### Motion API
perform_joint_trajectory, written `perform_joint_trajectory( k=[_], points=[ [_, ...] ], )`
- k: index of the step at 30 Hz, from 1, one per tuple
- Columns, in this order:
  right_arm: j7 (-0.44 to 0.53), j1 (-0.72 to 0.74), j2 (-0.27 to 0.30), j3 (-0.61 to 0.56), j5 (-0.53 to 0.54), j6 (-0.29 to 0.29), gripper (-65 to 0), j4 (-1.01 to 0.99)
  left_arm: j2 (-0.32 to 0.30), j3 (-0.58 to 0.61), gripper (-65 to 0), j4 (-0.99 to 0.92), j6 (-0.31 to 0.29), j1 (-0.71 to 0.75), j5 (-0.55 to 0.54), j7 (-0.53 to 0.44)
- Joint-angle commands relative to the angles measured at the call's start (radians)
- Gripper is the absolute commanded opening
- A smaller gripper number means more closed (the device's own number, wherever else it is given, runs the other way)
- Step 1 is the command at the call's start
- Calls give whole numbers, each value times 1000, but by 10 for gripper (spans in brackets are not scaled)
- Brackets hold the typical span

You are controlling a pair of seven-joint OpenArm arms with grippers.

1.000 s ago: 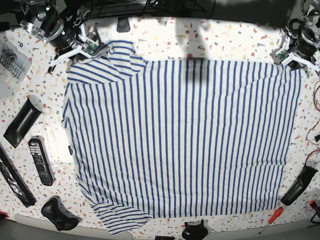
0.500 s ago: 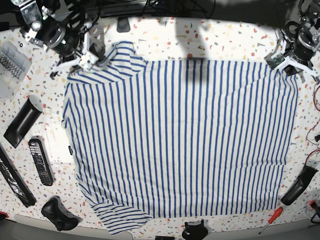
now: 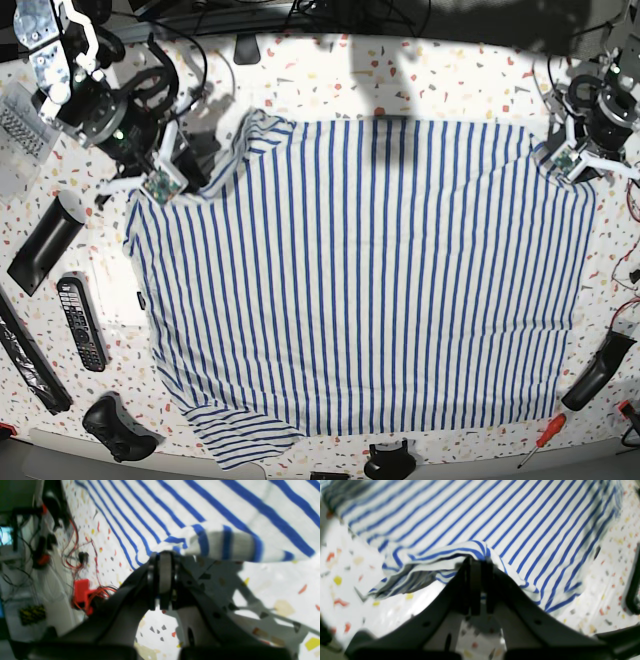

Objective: Layout the t-shirt on the table in an organized manner, then fold the t-shirt properly
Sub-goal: 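Grasp the shirt edge with both grippers, then lift the grasped edge and pull it toward the hem with both grippers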

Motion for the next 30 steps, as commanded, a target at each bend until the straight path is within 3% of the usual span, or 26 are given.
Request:
perform_joint_trajectory(
  k=[1,10,17,21,25,30],
  points=[
    [21,18,1,8,7,-4,-650,18,-17,-8,-650,13,17,-15,-7,-11],
    [20,123,-97,8,3,-4,-650,-72,-17,-8,-650,-55,19,-88,-14,-13],
    [26,235,-179,8,3,-11,-650,-219,-7,-8,-650,-187,19,-171,-128,-56],
    [27,307,-220,8,2,-11,-650,-310,35,-8,-650,-218,19,-202,-127,-121],
    [26,381,-241,8,2,-11,-650,-392,89,-8,-650,-246,20,-252,-127,-124],
    [19,444,-241,8,-10,-29,-650,-436,169,-8,-650,-298,89,-322,-127,-121]
  ],
)
